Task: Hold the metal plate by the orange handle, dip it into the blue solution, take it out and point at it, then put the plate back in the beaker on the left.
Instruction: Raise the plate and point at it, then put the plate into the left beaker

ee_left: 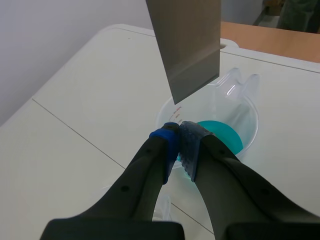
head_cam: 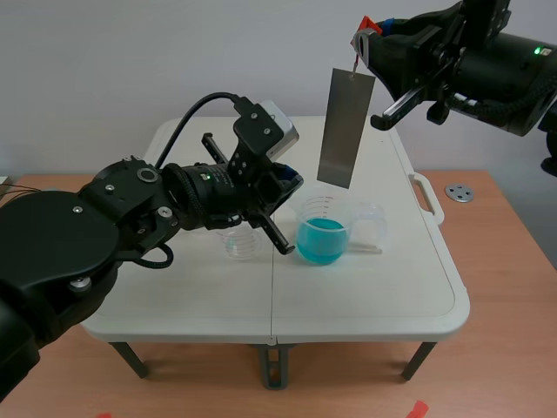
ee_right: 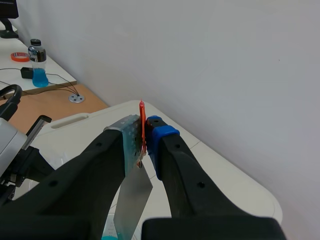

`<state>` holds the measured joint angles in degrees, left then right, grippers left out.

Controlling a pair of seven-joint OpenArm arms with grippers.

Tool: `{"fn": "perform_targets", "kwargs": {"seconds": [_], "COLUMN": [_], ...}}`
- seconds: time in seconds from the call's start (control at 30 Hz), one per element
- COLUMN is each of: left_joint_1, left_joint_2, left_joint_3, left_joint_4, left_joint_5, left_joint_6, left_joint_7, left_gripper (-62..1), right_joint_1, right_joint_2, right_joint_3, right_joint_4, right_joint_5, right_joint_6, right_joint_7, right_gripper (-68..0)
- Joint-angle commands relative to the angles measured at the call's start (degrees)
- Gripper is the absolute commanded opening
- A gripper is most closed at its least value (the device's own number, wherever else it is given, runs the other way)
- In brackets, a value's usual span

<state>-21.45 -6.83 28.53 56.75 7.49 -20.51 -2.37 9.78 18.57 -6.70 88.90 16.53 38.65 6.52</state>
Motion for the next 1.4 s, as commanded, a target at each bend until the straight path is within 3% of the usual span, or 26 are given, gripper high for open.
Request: {"fn": "perform_targets", "kwargs": {"seconds": [0.0, 0.7, 0.83, 1.07, 1.37], "left_joint_1": [-0.8, -0.8, -0.8, 0.9, 9.7], "left_joint_2": [0.4, -0.1, -1.0, -6.5, -19.4], "left_joint_3": [-0.2, -0.3, -0.4, -2.8, -11.4], "left_joint_4": [0.8, 0.8, 0.9, 1.7, 8.3], "left_joint_5": [-0.5, -0.6, -1.3, -4.8, -11.9], "left_joint_6": [0.5, 0.5, 1.9, 3.0, 3.1], "left_joint_7": [-0.8, -0.8, -1.2, -3.1, -4.3], "left_gripper": [-59.4, -59.4, -59.4, -59.4, -59.4], "right_joint_1": [1.2, 1.2, 1.2, 1.2, 1.4], "right_joint_2": [0.5, 0.5, 0.5, 0.5, 0.5], "right_joint_3": [0.4, 0.4, 0.4, 0.4, 0.3], "right_joint_4": [1.5, 1.5, 1.5, 1.5, 1.5], "right_joint_5": [0.9, 0.9, 0.9, 0.9, 0.9], "right_joint_6": [0.0, 0.0, 0.0, 0.0, 0.0], "right_joint_7": [1.1, 1.1, 1.1, 1.1, 1.1], "right_gripper": [-66.2, -66.2, -66.2, -66.2, -66.2]}}
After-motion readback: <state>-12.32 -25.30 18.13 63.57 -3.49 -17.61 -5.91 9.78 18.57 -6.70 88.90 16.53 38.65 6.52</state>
